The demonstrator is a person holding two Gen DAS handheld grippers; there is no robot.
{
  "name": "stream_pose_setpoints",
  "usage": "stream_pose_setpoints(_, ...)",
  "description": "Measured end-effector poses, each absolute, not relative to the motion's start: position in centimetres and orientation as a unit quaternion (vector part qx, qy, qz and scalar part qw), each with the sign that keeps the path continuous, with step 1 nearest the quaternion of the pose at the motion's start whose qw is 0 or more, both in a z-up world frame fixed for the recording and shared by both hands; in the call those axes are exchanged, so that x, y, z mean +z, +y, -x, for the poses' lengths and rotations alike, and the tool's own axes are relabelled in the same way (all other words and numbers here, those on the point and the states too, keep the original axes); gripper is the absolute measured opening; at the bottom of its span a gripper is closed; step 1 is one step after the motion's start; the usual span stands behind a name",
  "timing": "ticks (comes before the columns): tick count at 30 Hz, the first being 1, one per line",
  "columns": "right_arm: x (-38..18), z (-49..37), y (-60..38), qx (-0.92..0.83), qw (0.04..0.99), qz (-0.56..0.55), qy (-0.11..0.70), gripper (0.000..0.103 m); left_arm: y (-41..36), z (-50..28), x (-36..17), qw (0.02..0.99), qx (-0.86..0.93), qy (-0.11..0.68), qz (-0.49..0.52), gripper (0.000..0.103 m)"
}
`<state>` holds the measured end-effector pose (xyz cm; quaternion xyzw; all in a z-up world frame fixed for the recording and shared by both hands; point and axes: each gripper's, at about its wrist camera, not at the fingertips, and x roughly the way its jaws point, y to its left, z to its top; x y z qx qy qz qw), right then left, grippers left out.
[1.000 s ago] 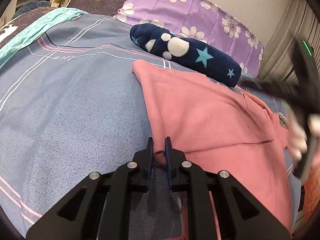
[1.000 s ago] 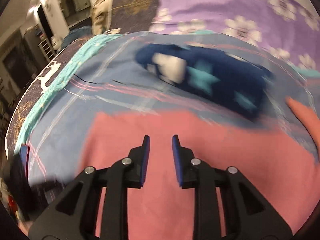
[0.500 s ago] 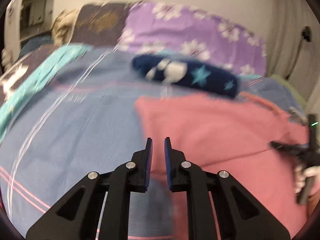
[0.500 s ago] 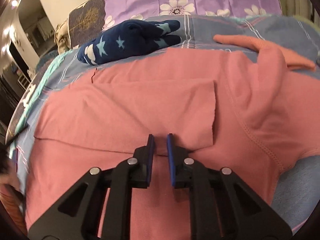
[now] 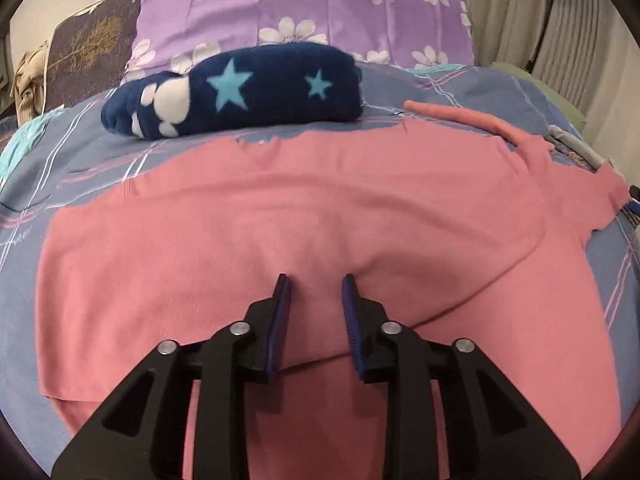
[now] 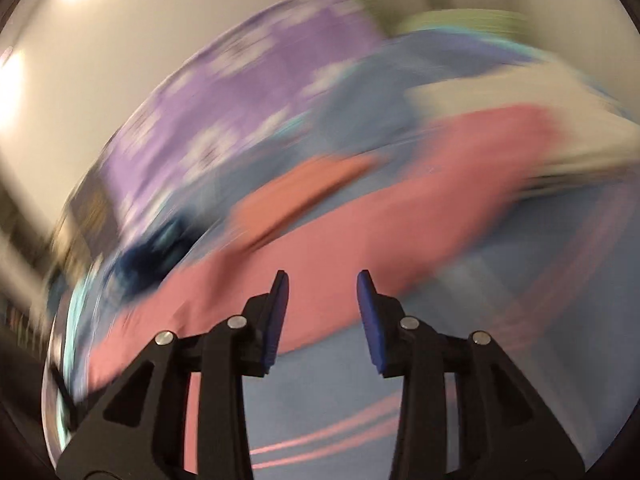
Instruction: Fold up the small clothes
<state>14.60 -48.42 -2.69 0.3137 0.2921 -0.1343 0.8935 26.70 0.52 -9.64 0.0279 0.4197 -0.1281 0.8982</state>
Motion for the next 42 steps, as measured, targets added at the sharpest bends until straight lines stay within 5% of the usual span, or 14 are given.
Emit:
stream_pose_setpoints(4,-4.7,-12.4,-55.4,-0.137,0.851,-0.441,0.251,0.045,1.0,-27.0,-10.0,0.897,-0.136,0.421,-0.013,0.033)
stream_pose_setpoints(10,-6.9,-14.3,-55.8,-0.113,0.832,-0.478,0.256,0.052,0.9,-26.7,-9.9,0.897,-0.14,0.419,-0.009,0.035)
stream_pose_setpoints(11,-7.2,-14.6,-55.6,-0.112,0.829,-0.483,0.257,0.05,0.9,-26.7,-9.9,0.897,-0.141,0.419,-0.008,0.036)
stream_pose_setpoints(15,-6.5,-15.0,-55.7,-0.101,0.838,-0.477,0.245,0.01,1.1,-26.7,-9.9,0.896,-0.148,0.418,0.002,0.037)
stream_pose_setpoints(20,-2.1,-15.8,-51.6,-0.079,0.881,-0.419,0.207,0.004,1.3,-26.8,-9.9,0.895,-0.159,0.418,0.013,0.042)
stream_pose_setpoints(26,2.0,-21.8,-37.9,0.086,0.915,-0.332,0.212,0.004,1.5,-26.8,-9.9,0.893,-0.167,0.417,0.023,0.044)
stream_pose_setpoints(32,-4.1,-24.7,-18.1,0.261,0.882,-0.142,0.365,0.004,3.0,-27.1,-10.0,0.886,-0.189,0.417,0.075,0.044)
stream_pose_setpoints(38,-10.6,-23.9,-16.9,0.258,0.85,-0.124,0.444,0.008,4.9,-27.5,-10.4,0.87,-0.22,0.416,0.145,0.044)
stream_pose_setpoints(42,-9.2,-23.1,-18.4,0.255,0.862,-0.134,0.418,0.028,5.4,-27.7,-10.4,0.864,-0.232,0.412,0.172,0.044)
